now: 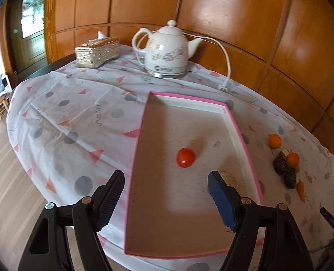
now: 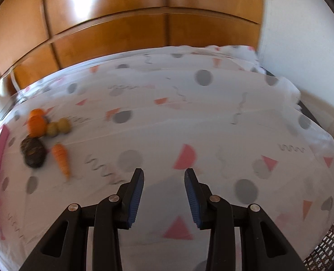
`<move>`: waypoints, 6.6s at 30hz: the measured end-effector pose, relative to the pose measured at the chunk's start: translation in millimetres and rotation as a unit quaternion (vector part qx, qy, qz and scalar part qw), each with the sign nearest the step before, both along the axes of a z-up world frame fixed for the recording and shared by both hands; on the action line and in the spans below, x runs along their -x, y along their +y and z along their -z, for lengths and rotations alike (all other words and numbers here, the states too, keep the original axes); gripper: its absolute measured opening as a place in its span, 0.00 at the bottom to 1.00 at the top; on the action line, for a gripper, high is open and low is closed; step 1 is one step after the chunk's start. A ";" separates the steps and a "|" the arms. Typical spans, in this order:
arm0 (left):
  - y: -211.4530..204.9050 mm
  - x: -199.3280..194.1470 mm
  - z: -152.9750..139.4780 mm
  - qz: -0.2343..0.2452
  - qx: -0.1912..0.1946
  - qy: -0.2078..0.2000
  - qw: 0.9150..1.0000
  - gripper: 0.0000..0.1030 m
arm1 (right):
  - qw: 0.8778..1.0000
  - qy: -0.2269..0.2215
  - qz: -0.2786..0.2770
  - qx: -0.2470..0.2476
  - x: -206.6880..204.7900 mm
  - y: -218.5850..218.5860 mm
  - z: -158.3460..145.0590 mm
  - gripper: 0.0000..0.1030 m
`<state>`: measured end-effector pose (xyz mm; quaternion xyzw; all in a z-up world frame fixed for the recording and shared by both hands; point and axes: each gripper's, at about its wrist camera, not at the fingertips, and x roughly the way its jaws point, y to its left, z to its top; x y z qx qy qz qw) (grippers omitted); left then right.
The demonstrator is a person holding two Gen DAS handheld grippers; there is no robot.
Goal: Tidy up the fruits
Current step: 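Reach the left gripper to a dark round tea cake and grasp it, then carry the dark tea cake with the left gripper into the tray and release, then reach the right gripper toward the carrot among the produce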
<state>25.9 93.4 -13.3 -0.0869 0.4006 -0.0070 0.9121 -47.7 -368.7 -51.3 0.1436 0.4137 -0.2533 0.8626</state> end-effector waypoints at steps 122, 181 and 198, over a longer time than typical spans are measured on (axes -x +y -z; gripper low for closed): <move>-57.1 -104.7 32.4 0.043 0.008 0.046 0.998 0.39 | 0.993 -0.013 0.114 0.031 18.8 -60.9 25.7 0.75; 42.7 10.4 33.5 -0.062 0.044 0.038 0.996 0.46 | 0.995 -0.049 -0.088 -0.012 -31.1 30.1 -29.0 0.70; 45.1 10.6 35.5 -0.063 0.054 0.040 0.996 0.47 | 0.976 0.031 -0.213 -0.021 -91.7 85.1 2.5 0.38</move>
